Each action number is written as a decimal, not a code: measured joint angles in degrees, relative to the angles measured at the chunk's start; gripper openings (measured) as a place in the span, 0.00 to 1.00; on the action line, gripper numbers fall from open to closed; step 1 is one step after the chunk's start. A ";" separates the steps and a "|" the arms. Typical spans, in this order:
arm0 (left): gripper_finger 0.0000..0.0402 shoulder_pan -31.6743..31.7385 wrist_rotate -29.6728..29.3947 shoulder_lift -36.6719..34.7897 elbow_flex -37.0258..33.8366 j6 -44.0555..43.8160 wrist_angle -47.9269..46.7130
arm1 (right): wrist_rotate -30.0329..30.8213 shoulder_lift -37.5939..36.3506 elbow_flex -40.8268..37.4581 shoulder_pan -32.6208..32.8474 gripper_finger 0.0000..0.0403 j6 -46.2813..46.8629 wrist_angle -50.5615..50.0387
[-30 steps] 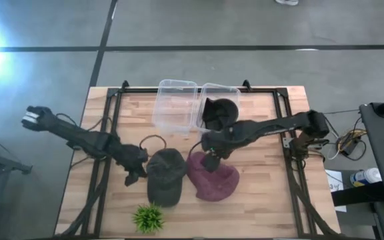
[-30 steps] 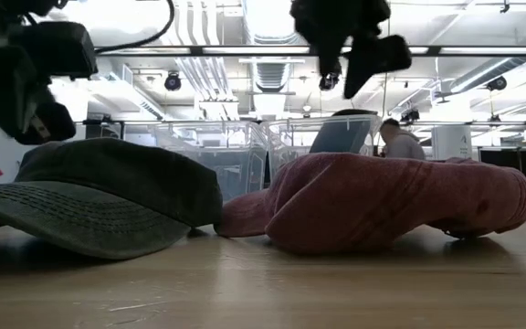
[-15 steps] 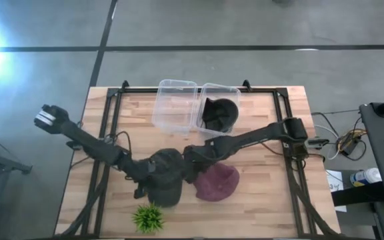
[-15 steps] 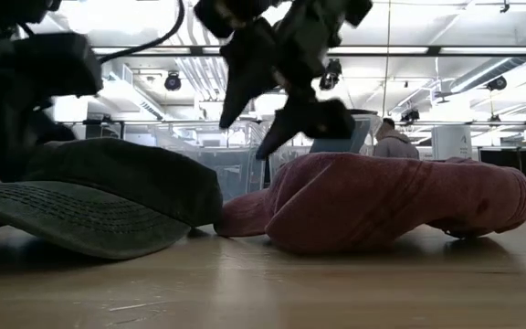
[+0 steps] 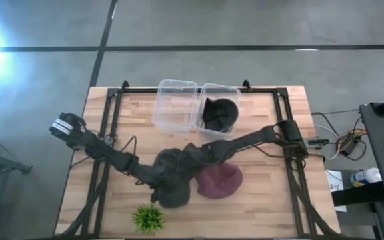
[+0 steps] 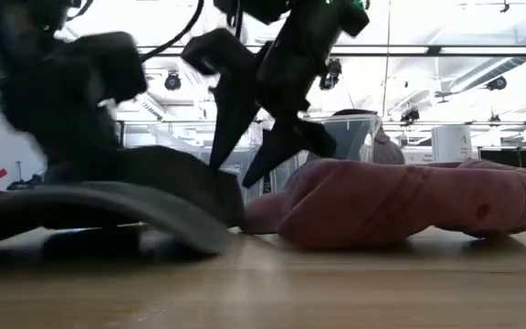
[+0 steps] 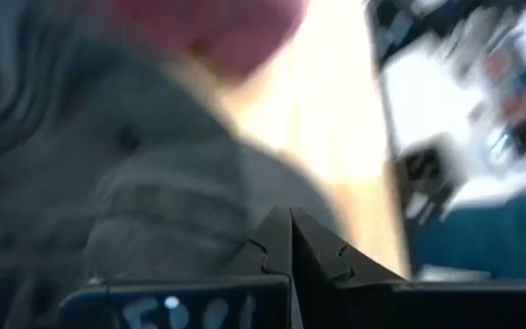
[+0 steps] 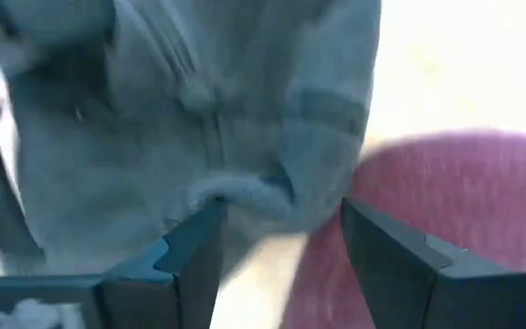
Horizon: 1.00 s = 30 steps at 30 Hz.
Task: Pick and place caps into container
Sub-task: Put the black cap into the right transparent container
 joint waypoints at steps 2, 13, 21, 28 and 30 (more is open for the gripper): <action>0.00 0.15 -2.06 0.48 0.02 -0.78 7.16 | 2.38 -1.65 0.00 0.00 0.52 -1.12 -0.26; 0.00 0.37 -8.74 -13.11 0.59 5.16 -9.71 | 1.47 -13.44 -2.52 2.96 0.52 -18.98 -10.26; 0.00 1.11 -8.80 -13.93 6.38 19.74 -33.78 | -21.52 -15.36 -12.68 4.43 0.52 3.55 -6.09; 0.00 2.80 -14.93 -12.11 12.01 30.57 -44.29 | -29.06 -15.28 -20.91 9.59 0.52 26.94 17.22; 0.00 2.93 -17.51 -12.02 13.53 33.01 -46.42 | -26.96 -14.21 -22.87 10.10 0.52 30.81 22.33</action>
